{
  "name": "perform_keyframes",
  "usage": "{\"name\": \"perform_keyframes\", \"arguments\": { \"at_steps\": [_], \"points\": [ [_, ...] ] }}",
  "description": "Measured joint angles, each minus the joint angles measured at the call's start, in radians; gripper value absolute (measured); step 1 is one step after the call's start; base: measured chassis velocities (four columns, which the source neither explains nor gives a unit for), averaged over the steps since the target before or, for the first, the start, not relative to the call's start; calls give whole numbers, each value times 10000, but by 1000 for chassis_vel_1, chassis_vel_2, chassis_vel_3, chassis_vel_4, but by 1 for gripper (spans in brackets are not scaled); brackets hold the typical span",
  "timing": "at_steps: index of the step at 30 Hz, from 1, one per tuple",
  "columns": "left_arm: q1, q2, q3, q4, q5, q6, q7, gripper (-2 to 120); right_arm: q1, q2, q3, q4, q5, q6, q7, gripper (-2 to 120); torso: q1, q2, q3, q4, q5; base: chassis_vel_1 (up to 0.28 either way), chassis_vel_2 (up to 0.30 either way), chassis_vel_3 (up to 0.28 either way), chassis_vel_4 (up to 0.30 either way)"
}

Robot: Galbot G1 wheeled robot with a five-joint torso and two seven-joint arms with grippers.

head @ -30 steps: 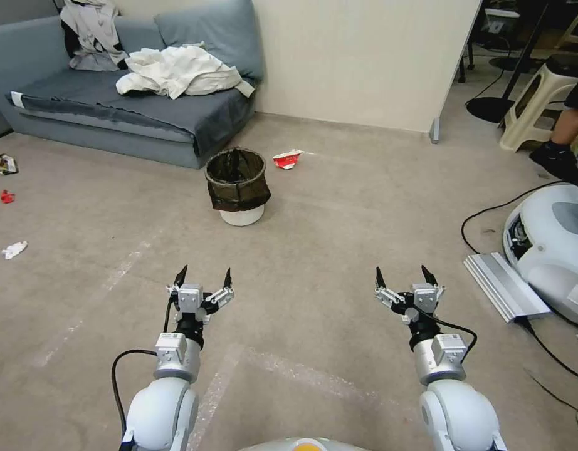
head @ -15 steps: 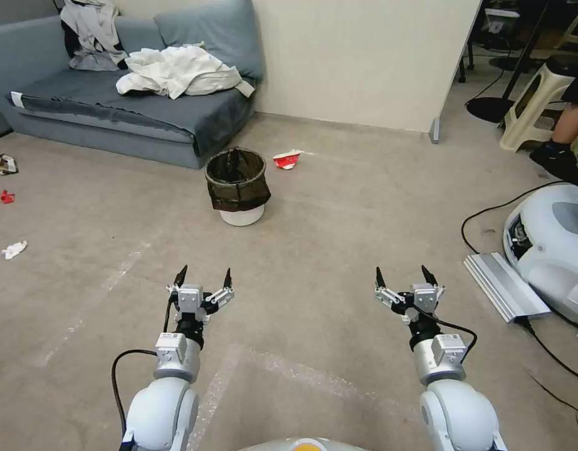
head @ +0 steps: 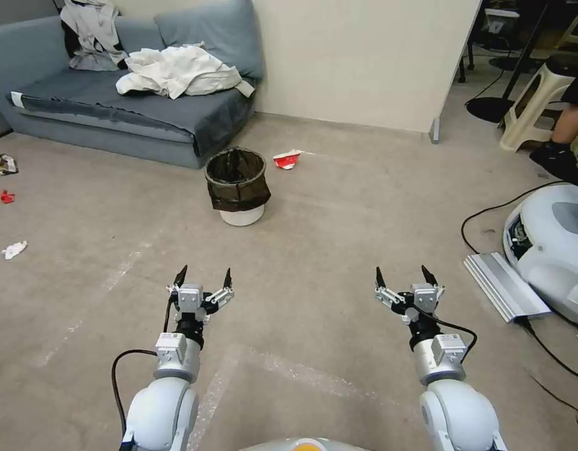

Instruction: Pick up the trash can from the floor.

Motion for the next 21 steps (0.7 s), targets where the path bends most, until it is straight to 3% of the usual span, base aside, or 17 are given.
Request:
{"name": "perform_keyframes", "arguments": {
  "at_steps": [6, 11, 12, 14, 18, 19, 21],
  "points": [
    [103, 55, -94, -218, -110, 19, -24, 100, -70, 3, 34, 227, 56, -94, 19, 100, 0, 0, 0, -1, -2, 0, 0, 0, 0],
    [699, 419, -759, -1632, -847, 221, -294, 100, -469, 24, 384, 1755, 542, -780, 186, 100, -1, 1, 0, 0, 1, 0, 0, 0, 0],
    [699, 419, -759, -1632, -847, 221, -294, 100, -469, 24, 384, 1755, 542, -780, 186, 100, -1, 1, 0, 0, 1, 0, 0, 0, 0],
    [1049, 618, -1128, -2449, -1278, 357, -441, 100, -698, 38, 581, 2624, 828, -1180, 281, 100, -1, 1, 0, 0, -1, 0, 0, 0, 0],
    [1262, 740, -1346, -3006, -1520, 437, -545, 100, -935, 56, 778, 3529, 1121, -1593, 379, 100, -1, 0, -1, 1, 6, 0, 0, 0, 0],
    [1379, 809, -1430, -3205, -1645, 529, -568, 100, -1105, 65, 870, 3953, 1230, -1837, 406, 100, 0, 0, 0, 1, -17, 0, 0, 0, 0],
    [1582, 981, -1657, -3755, -1907, 694, -680, 100, -1334, 100, 871, 4214, 1273, -2122, 405, 100, 0, 1, -1, -4, 6, 0, 0, 0, 0]
  ]
}}
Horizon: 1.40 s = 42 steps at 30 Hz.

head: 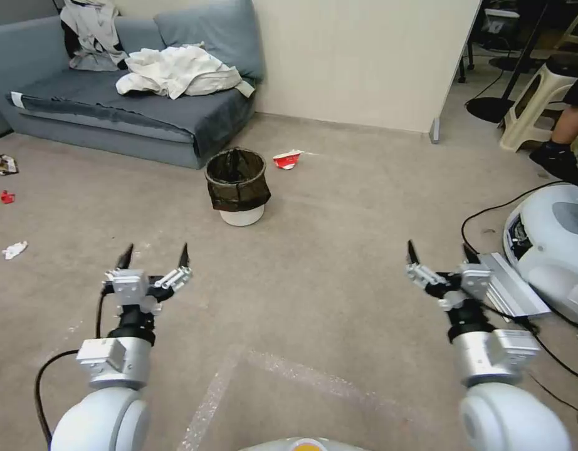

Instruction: Pick up the trash can from the floor.

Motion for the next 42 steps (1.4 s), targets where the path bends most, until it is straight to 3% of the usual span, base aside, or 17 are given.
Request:
{"name": "perform_keyframes", "arguments": {
  "at_steps": [1, 6, 19, 42],
  "points": [
    [244, 172, -233, -526, -294, 217, -120, 100, -93, 27, -37, 50, -2, -95, -8, 100, 0, 0, 0, 3, -9, 0, 0, 0, 0],
    [838, 473, -522, -1322, -716, 391, -247, 100, -197, 133, -156, 55, -127, -114, -132, 100, 0, 0, 0, 6, -5, 0, 0, 0, 0],
    [1461, 339, -383, -987, -225, -313, -188, 100, -244, 242, -232, -219, -176, 16, -168, 100, 0, 0, 1, 3, -7, 0, 0, 0, 0],
    [1651, 332, -387, -907, -66, -338, -107, 100, -283, 296, -262, -123, -206, 205, -135, 100, 0, 0, 1, 3, -6, 13, 14, 12, 14]
  ]
}}
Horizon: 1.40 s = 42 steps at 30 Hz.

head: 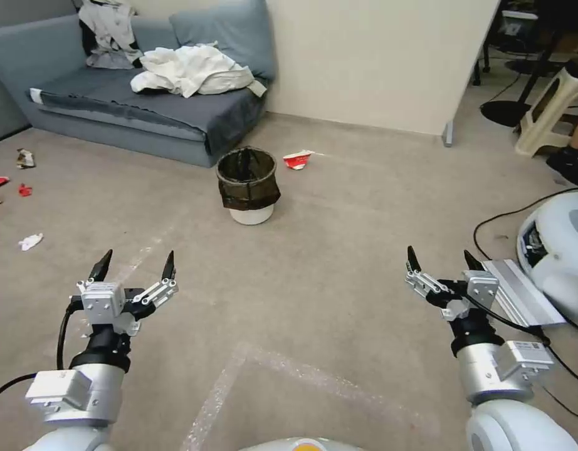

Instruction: Pick up the trash can from the floor.

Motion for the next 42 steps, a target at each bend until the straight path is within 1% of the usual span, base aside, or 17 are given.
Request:
{"name": "perform_keyframes", "arguments": {
  "at_steps": [6, 11, 22, 42],
  "points": [
    [-8, -5, -2, 28, -4, -9, 0, 100, 5, -3, 4, -26, -6, 10, -3, 100, 0, 0, 0, 3, 0, 55, 69, 61, 82],
    [-28, -7, 9, 38, 40, -93, 0, 100, 17, -16, 12, -26, -7, -66, -25, 100, 0, 0, 0, -3, 0, 0, 0, 0, 0],
    [12, 4, -30, 30, 37, -169, -5, 100, 6, -17, 0, -30, -7, -73, -48, 100, 0, 0, 0, 0, 0, 0, 0, 0, 0],
    [164, 2, -48, -55, -4, -284, -48, 100, -43, -41, -45, -55, -17, -40, -101, 100, 0, 0, 0, 0, 0, -91, 86, 88, -80]
  ]
}}
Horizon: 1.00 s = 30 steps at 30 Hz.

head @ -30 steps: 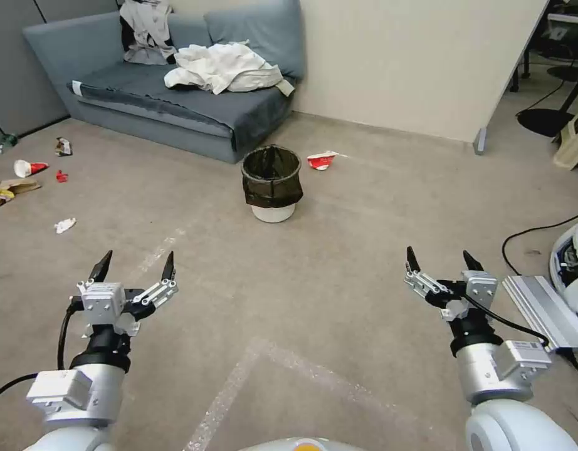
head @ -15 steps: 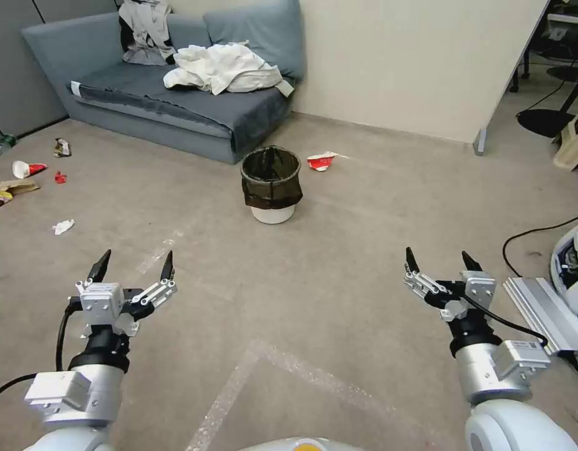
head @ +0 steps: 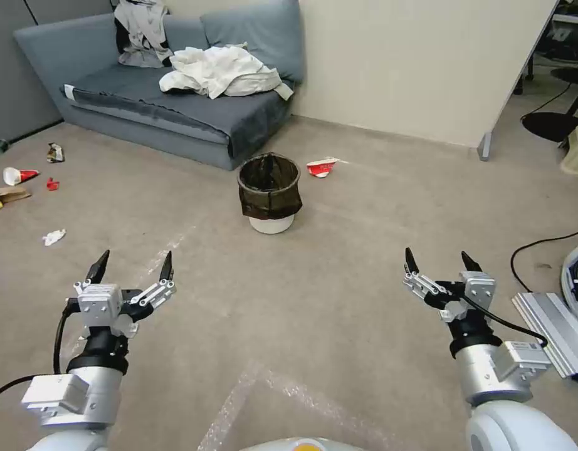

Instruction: Pick up the trash can from the floor.

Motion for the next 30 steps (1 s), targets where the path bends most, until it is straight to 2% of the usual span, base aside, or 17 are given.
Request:
{"name": "perform_keyframes", "arguments": {
  "at_steps": [9, 30],
  "points": [
    [-13, -15, -10, -1, -2, -7, -7, 100, 35, -1, -16, -125, -9, 25, -54, 100, 1, 0, 0, 0, 0, -108, 120, 123, -118],
    [-39, -43, -87, 44, -15, -45, -21, 100, 82, 0, -21, -249, -44, 140, 28, 100, 1, 0, 0, 0, 1, -166, 167, 165, -163]
  ]
}}
